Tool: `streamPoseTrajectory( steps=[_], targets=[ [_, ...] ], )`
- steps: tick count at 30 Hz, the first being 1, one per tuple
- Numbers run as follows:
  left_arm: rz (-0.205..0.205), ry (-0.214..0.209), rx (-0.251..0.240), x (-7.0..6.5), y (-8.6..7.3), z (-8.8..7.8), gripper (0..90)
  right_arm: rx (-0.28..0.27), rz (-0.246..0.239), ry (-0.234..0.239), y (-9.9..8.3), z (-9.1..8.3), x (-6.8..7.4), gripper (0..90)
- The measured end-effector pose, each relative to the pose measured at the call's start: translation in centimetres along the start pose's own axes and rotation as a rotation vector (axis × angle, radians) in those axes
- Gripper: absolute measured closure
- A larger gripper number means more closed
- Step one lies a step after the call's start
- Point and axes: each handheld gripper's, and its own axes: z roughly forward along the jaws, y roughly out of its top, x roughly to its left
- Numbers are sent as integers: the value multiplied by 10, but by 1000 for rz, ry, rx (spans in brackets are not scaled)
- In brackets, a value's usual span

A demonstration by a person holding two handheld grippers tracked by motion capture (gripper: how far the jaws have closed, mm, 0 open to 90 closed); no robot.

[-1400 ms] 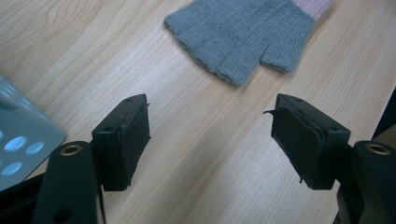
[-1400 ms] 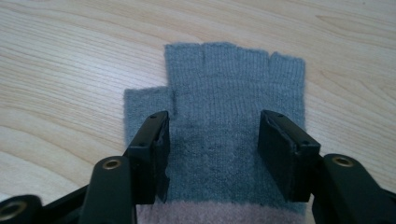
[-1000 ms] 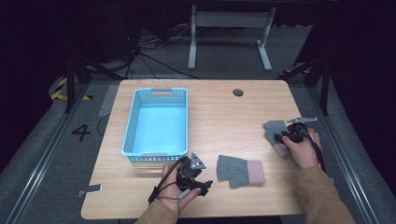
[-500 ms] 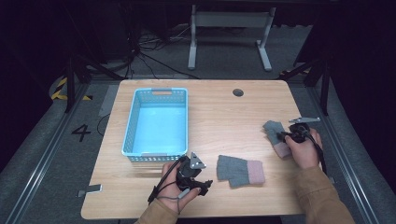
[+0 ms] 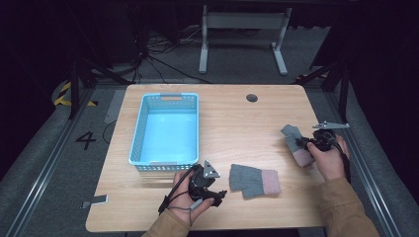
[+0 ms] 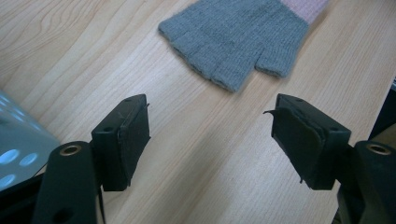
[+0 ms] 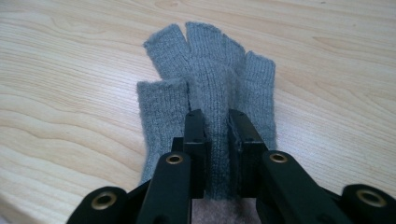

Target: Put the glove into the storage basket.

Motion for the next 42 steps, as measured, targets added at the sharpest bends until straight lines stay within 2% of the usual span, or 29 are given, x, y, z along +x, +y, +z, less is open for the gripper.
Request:
streamPoseTrajectory(
  steps=[11,15,19,20,22,26,29,31,39,42],
  targets=[
    [8,-8,-4,0,3,1,285,-34,-35,44,6,-24,9,792],
    [-6,-27,16,-1,5,1,321,-50,-60,80,9,-34,16,791],
    [-5,-22,16,-2,7,1,323,-57,-86,109,12,-42,23,790],
    [-3,-32,23,-1,7,0,323,-63,-106,127,14,-46,29,790],
    [-4,-25,20,-2,8,1,325,-65,-129,133,15,-50,37,789],
    [-9,-26,30,-2,10,1,343,-68,-157,181,17,-55,48,788],
    [-4,-24,28,-1,12,0,343,-70,-200,209,18,-58,57,788],
    [13,-43,26,-1,13,0,318,-63,-228,217,18,-58,62,787],
    [43,-48,15,-3,17,2,303,-41,-317,304,15,-58,85,784],
    [58,-59,5,-5,19,3,300,-37,-352,320,13,-59,92,782]
  ],
)
